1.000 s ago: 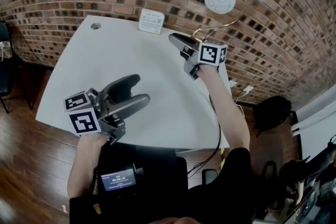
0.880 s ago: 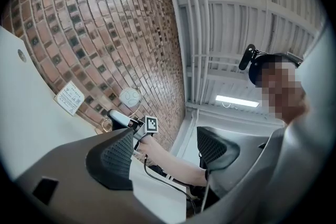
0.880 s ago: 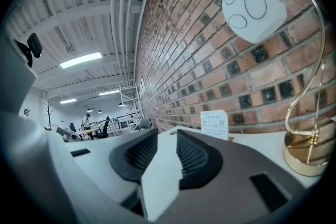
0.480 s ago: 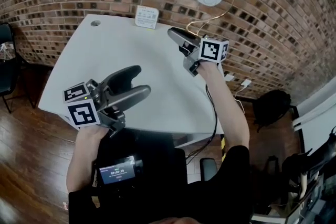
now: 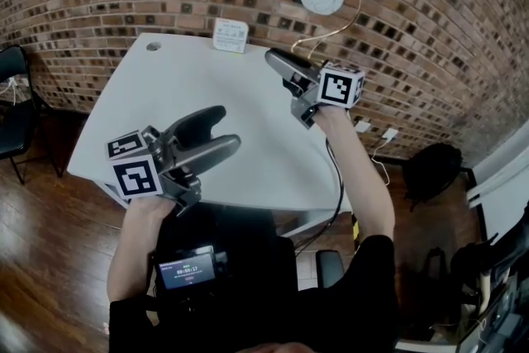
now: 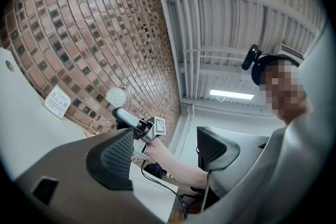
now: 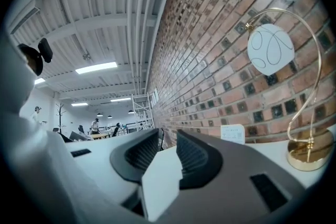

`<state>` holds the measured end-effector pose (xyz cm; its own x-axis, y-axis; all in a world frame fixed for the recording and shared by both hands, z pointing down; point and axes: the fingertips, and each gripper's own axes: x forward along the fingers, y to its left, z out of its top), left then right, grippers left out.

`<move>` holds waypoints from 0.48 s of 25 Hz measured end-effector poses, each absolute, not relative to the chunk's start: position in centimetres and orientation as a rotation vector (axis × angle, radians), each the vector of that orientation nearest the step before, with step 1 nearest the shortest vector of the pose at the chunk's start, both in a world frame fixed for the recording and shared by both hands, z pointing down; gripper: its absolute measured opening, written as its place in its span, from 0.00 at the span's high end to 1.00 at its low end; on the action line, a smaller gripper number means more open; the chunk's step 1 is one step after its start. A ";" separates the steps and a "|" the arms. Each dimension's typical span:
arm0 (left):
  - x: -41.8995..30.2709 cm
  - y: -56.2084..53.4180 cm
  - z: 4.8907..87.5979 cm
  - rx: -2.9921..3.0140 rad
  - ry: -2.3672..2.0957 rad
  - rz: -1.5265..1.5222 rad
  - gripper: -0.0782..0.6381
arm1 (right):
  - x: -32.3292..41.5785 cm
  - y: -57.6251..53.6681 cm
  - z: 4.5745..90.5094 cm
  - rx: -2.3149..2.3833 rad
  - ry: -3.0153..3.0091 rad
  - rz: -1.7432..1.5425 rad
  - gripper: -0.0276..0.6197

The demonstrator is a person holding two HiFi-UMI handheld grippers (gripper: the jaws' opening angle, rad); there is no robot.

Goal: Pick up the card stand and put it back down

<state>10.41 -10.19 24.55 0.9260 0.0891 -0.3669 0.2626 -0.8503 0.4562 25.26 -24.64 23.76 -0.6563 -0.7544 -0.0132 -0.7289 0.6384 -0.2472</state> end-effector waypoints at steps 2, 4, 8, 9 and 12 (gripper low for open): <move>10.6 -10.1 24.5 2.565 0.256 -0.452 0.37 | 25.1 -24.1 23.6 -1.231 2.743 -0.331 0.77; 10.8 -10.0 24.4 2.562 0.256 -0.450 0.37 | 25.1 -23.8 23.5 -1.226 2.746 -0.329 0.77; 11.0 -9.9 24.2 2.564 0.254 -0.438 0.37 | 25.2 -22.5 23.2 -1.212 2.738 -0.324 0.77; 11.1 -9.9 24.1 2.567 0.255 -0.434 0.37 | 25.0 -22.1 23.1 -1.205 2.737 -0.317 0.77; 11.1 -9.8 23.9 2.573 0.256 -0.429 0.37 | 24.6 -20.9 22.6 -1.180 2.741 -0.298 0.77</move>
